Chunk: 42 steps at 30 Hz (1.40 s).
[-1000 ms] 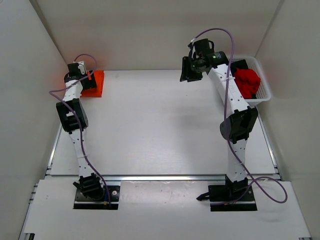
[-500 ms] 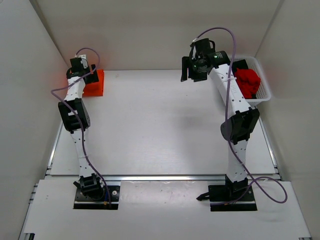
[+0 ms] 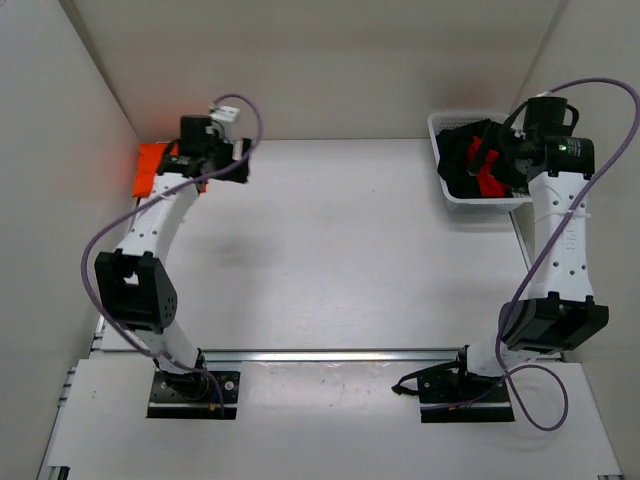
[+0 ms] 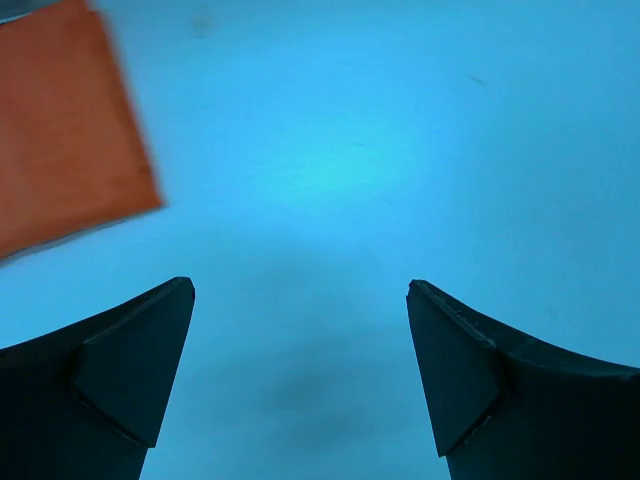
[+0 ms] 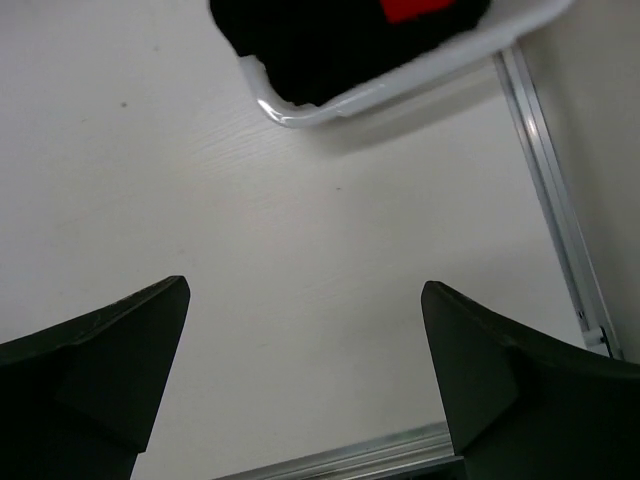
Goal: Fold and stack the t-shirts
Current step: Put the neatly folded tshirt into the corner of the board with the left arm, then grab crumpled tshirt from bin with the right arm
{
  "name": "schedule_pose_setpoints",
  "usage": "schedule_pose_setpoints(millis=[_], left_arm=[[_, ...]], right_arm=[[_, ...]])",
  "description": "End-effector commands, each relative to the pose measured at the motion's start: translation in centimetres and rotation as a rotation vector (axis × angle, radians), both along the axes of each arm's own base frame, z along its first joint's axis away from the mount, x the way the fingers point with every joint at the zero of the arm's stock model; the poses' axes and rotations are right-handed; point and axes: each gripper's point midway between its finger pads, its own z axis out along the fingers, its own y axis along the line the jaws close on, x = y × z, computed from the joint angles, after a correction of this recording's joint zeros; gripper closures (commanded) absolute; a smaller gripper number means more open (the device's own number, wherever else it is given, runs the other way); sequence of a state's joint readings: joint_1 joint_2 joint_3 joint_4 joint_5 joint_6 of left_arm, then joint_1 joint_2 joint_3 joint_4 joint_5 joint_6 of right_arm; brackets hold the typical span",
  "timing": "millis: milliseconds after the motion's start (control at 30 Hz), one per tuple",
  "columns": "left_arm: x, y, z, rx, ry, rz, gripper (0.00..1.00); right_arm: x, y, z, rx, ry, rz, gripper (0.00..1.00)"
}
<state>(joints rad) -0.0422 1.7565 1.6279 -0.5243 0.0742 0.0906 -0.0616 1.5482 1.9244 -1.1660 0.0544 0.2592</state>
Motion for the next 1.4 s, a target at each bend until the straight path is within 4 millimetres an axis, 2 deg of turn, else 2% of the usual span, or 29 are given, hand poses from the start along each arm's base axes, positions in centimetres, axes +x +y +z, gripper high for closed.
schedule_pose_setpoints(millis=[0, 67, 100, 133, 233, 300, 333, 367, 400, 467, 567, 600, 633, 667, 700, 733, 767, 800, 833, 867, 900, 933, 1000, 1033, 1067, 1100, 1200, 1233, 1367], left_arm=[[-7.1, -7.3, -0.2, 0.051, 0.073, -0.249, 0.02], [-11.1, -8.7, -1.4, 0.053, 0.157, -0.313, 0.01], [-12.2, -9.9, -1.6, 0.053, 0.172, -0.353, 0.02], [-13.9, -9.7, -2.6, 0.082, 0.218, -0.371, 0.01], [-17.8, -9.4, -4.3, 0.151, 0.251, -0.414, 0.02], [-19.6, -9.0, -5.0, 0.184, 0.257, -0.429, 0.01], [-20.3, -8.8, -5.3, 0.184, 0.259, -0.411, 0.01], [-20.4, -8.7, -5.6, 0.187, 0.256, -0.400, 0.01], [-20.7, -8.7, -5.8, 0.167, 0.268, -0.382, 0.01], [-20.1, -9.2, -5.8, 0.138, 0.243, -0.382, 0.01], [-18.6, -10.3, -6.6, 0.139, 0.237, -0.380, 0.02], [-18.0, -11.1, -7.0, 0.129, 0.248, -0.398, 0.01], [-17.8, -11.6, -7.3, 0.134, 0.257, -0.414, 0.01], [-17.1, -12.8, -7.5, 0.116, 0.267, -0.437, 0.02], [-16.4, -13.7, -7.8, 0.115, 0.276, -0.463, 0.01], [-16.2, -14.6, -7.7, 0.098, 0.277, -0.481, 0.01], [-14.9, -15.6, -6.9, 0.074, 0.254, -0.490, 0.01], [-13.6, -16.2, -6.5, 0.058, 0.236, -0.482, 0.02], [-13.3, -17.0, -6.2, 0.032, 0.229, -0.492, 0.02], [-12.2, -17.5, -5.8, 0.020, 0.209, -0.488, 0.01], [-11.0, -17.9, -5.0, 0.015, 0.166, -0.479, 0.01], [-10.1, -18.3, -4.6, -0.002, 0.139, -0.461, 0.01], [-8.7, -18.0, -4.0, -0.031, 0.106, -0.419, 0.01], [-8.2, -18.3, -4.1, -0.041, 0.106, -0.416, 0.02], [-7.9, -18.1, -4.3, -0.040, 0.114, -0.419, 0.01], [-7.6, -17.9, -4.3, -0.040, 0.112, -0.414, 0.02], [-7.6, -17.0, -5.2, -0.021, 0.136, -0.397, 0.01], [-7.5, -16.7, -5.6, -0.015, 0.141, -0.389, 0.01], [-7.6, -15.2, -7.6, 0.058, 0.169, -0.339, 0.01]], right_arm=[[-0.3, -1.4, -1.2, 0.044, 0.013, -0.067, 0.01], [0.2, 0.7, -2.4, 0.023, 0.055, -0.016, 0.00], [0.4, 1.6, -2.8, 0.019, 0.066, 0.002, 0.01], [0.4, 3.3, -3.0, 0.002, 0.083, 0.032, 0.00], [0.3, 5.8, -1.6, -0.035, 0.047, 0.094, 0.01], [-0.3, 5.3, -0.8, -0.037, 0.016, 0.065, 0.01], [-1.0, 4.4, -0.9, -0.031, 0.016, 0.047, 0.01], [-1.7, 3.4, 0.0, -0.015, -0.017, 0.024, 0.01], [-2.2, 3.2, -0.9, -0.002, 0.006, 0.017, 0.01], [-3.3, 3.1, -1.4, -0.028, -0.004, 0.035, 0.01], [-3.0, 4.4, -2.4, -0.094, -0.075, 0.148, 0.00], [-2.6, 4.3, -2.0, -0.106, -0.117, 0.168, 0.01], [-1.6, 3.7, -1.2, -0.080, -0.222, 0.149, 0.01], [-0.5, 1.4, 0.0, -0.057, -0.354, 0.076, 0.01], [0.0, 1.6, 0.7, 0.052, -0.425, 0.067, 0.01], [1.1, -0.7, 1.6, 0.121, -0.552, 0.017, 0.02], [2.0, -2.8, 1.7, 0.130, -0.619, -0.025, 0.06], [3.6, -2.6, 0.2, 0.147, -0.594, -0.012, 0.07], [4.3, -3.0, 0.9, 0.082, -0.586, -0.002, 0.11], [6.3, -2.2, 0.1, 0.031, -0.509, 0.052, 0.12], [7.6, -1.5, -3.7, 0.022, -0.369, 0.067, 0.13], [8.9, -1.3, -1.5, -0.028, -0.390, 0.097, 0.14], [11.8, -1.1, -3.3, -0.052, -0.305, 0.125, 0.22], [12.7, -2.0, -4.4, -0.035, -0.293, 0.106, 0.33], [13.4, -1.9, -4.4, 0.000, -0.308, 0.094, 0.41], [14.0, -3.1, -5.7, 0.038, -0.293, 0.051, 0.45], [15.0, -4.4, -7.8, 0.115, -0.250, 0.029, 0.51], [15.1, -4.3, -9.1, 0.124, -0.215, 0.037, 0.52], [15.3, -3.3, -10.7, 0.122, -0.186, 0.065, 0.43]])
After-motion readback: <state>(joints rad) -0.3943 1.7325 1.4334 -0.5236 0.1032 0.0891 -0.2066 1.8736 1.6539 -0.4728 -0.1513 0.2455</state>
